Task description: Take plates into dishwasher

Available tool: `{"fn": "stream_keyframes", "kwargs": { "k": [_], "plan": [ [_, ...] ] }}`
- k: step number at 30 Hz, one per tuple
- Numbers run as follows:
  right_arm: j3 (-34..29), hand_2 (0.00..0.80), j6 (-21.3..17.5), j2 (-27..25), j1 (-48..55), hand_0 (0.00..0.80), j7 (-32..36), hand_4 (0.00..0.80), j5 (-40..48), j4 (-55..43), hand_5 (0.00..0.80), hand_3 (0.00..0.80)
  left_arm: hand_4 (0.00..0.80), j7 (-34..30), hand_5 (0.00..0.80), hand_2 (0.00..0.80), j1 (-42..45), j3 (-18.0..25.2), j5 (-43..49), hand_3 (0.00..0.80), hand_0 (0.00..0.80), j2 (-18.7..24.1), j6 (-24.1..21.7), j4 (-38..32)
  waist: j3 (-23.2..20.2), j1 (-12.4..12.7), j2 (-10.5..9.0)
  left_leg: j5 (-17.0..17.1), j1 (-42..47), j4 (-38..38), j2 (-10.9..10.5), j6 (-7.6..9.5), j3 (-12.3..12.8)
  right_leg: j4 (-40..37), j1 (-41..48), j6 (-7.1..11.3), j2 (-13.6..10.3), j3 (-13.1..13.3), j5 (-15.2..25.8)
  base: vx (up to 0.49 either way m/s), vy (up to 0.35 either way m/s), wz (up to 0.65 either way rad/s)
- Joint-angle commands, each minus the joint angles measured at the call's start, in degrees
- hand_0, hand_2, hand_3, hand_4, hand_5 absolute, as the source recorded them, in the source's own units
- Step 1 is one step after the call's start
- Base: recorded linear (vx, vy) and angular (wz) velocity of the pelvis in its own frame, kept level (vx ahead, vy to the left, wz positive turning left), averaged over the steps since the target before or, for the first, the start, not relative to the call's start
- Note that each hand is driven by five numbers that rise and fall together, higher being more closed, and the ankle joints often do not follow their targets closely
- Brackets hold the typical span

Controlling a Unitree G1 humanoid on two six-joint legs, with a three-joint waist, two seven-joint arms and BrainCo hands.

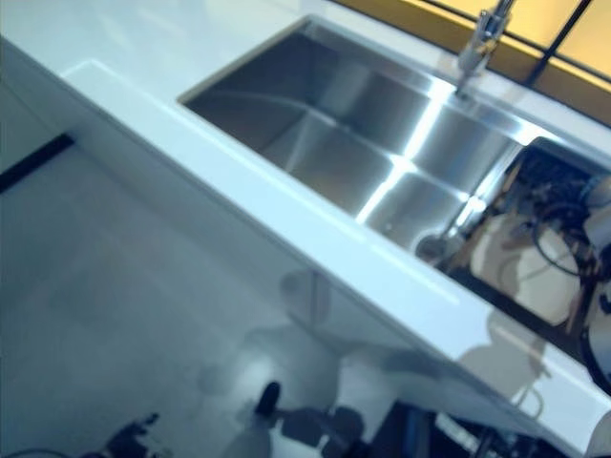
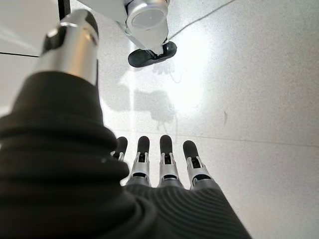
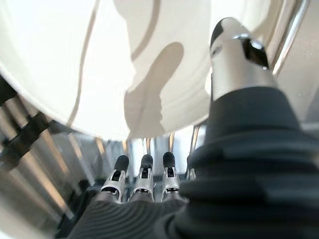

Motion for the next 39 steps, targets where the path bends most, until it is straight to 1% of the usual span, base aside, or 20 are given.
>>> {"fn": "stream_keyframes", "kwargs": {
  "k": [1,8,14,18,26,32,39],
  "plan": [
    [2.83,0.0,-0.86,-1.76,-1.34,0.0,-1.71,0.0,0.46,-1.53,0.0,0.0,0.0,-0.6,0.0,0.0,0.96,-2.29,-2.1,0.0,0.0,1.54,-0.73,-0.85,-0.51,0.43,1.04,4.81,-2.93,-1.94,0.08,1.85,4.56,10.6,-5.21,-0.9,-1.32,0.3,-2.66,0.0,0.0,0.0],
    [1.52,0.0,-1.23,0.15,0.09,0.0,-1.95,0.0,0.25,-0.79,0.0,0.0,0.0,-0.69,0.0,0.0,0.6,-1.98,-2.35,0.0,0.0,1.66,0.02,-0.82,-0.17,0.32,0.84,4.78,-2.77,-1.83,0.6,1.79,5.29,10.74,-5.44,-0.81,-1.34,0.63,-2.57,0.0,0.0,0.0],
    [0.22,0.0,-1.97,1.4,1.63,0.0,-2.2,0.0,0.42,-0.12,0.0,0.0,0.0,0.29,0.0,0.0,0.4,-1.62,-3.14,0.0,0.0,1.27,2.02,-1.62,0.02,-0.19,-0.02,4.59,-1.99,-1.85,1.43,1.8,6.65,10.71,-5.43,-0.49,-1.16,1.42,-2.11,0.0,0.001,-0.01],
    [0.33,0.0,-3.11,1.51,1.26,0.0,-2.29,0.0,-0.28,1.3,0.0,0.0,0.0,0.97,0.0,0.0,0.39,-1.8,-3.95,0.0,0.0,0.74,2.75,-1.63,0.12,-0.64,-0.08,4.52,-1.29,-2.05,1.92,1.75,7.56,10.6,-5.18,-0.36,-1.22,1.79,-2.02,-0.002,0.041,-0.09],
    [0.76,0.0,-4.65,-1.13,1.36,0.0,-2.41,0.0,-2.32,2.42,0.0,0.0,0.0,1.32,0.0,0.0,1.47,-1.56,-3.8,0.0,0.0,0.62,3.08,-2.61,-0.24,-0.77,-0.32,4.58,-1.18,-2.36,1.92,1.78,7.99,10.34,-5.14,-0.19,-1.37,2.02,-1.77,0.007,0.023,-0.04],
    [1.47,0.0,-4.28,-2.38,0.97,0.0,-3.26,0.0,-2.45,2.71,0.0,0.0,0.0,0.55,0.0,0.0,1.44,-1.47,-4.58,0.0,0.0,1.94,3.2,-2.84,-0.39,-0.84,-0.72,4.57,-1.26,-2.64,1.89,1.78,8.13,10.4,-5.52,0.07,-1.5,2.04,-1.58,0.0,0.0,0.0],
    [1.57,0.0,-3.13,-3.3,0.89,0.0,-3.83,0.0,-1.44,2.34,0.0,0.0,0.0,1.06,0.0,0.0,2.17,-1.3,-5.31,0.0,0.0,2.14,2.89,-3.29,-0.19,-1.14,-0.84,4.57,-1.39,-2.78,2.19,1.77,8.7,10.54,-5.98,0.25,-1.62,2.29,-1.54,0.0,0.0,0.0]
  ]
}}
